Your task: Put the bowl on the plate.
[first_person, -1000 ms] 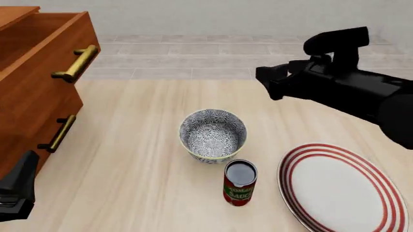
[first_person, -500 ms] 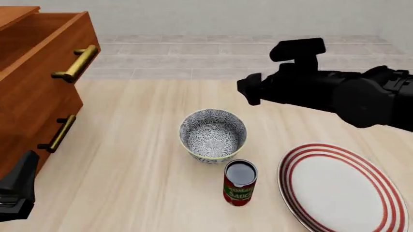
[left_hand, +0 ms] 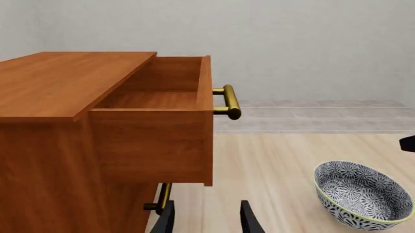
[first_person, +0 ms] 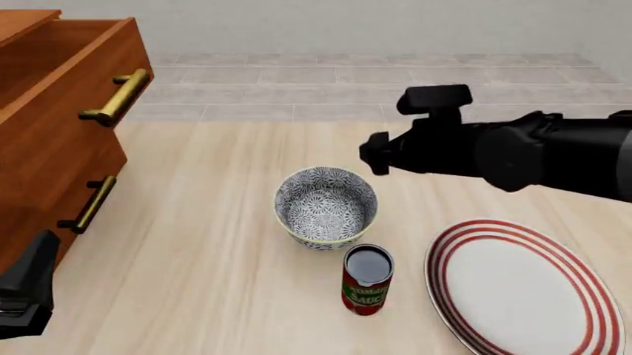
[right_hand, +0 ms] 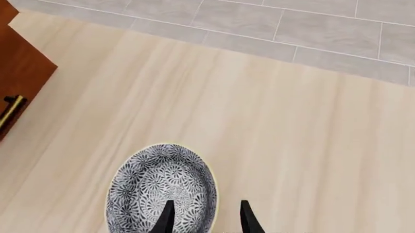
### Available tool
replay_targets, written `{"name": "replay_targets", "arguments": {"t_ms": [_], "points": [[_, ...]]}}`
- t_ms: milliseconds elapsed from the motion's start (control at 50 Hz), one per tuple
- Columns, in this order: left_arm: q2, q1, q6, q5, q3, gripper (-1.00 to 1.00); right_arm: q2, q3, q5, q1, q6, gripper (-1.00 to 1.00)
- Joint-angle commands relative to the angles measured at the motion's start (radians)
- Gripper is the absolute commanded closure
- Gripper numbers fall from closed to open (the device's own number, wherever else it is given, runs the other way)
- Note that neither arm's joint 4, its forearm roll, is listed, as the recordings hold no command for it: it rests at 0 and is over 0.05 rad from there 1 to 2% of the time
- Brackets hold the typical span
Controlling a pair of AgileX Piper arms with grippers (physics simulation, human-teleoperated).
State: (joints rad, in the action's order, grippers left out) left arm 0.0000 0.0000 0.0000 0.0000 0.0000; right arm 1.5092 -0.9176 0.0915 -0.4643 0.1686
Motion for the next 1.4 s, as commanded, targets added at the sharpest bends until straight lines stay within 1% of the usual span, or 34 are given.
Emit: {"name": "replay_targets", "arguments": {"t_ms": [20, 380, 720, 960, 1200, 1400], "points": [[0.0, 0.0, 0.0, 0.0, 0.0, -1.0, 0.045, 0.003, -0.008, 0.011, 0.012, -1.0], [0.0, 0.0, 0.0, 0.0, 0.0, -1.0, 0.124, 0.019, -0.055, 0.014, 0.026, -1.0], [0.0, 0.0, 0.0, 0.0, 0.0, -1.0, 0.182, 0.038, -0.112, -0.01, 0.054, -1.0], [0.0, 0.0, 0.0, 0.0, 0.0, -1.0, 0.213, 0.047, -0.138, -0.011, 0.066, -1.0], [0.0, 0.0, 0.0, 0.0, 0.0, -1.0, 0.231, 0.053, -0.151, -0.005, 0.066, -1.0], [0.0, 0.0, 0.0, 0.0, 0.0, -1.0, 0.264, 0.055, -0.173, -0.012, 0.08, -1.0]]}}
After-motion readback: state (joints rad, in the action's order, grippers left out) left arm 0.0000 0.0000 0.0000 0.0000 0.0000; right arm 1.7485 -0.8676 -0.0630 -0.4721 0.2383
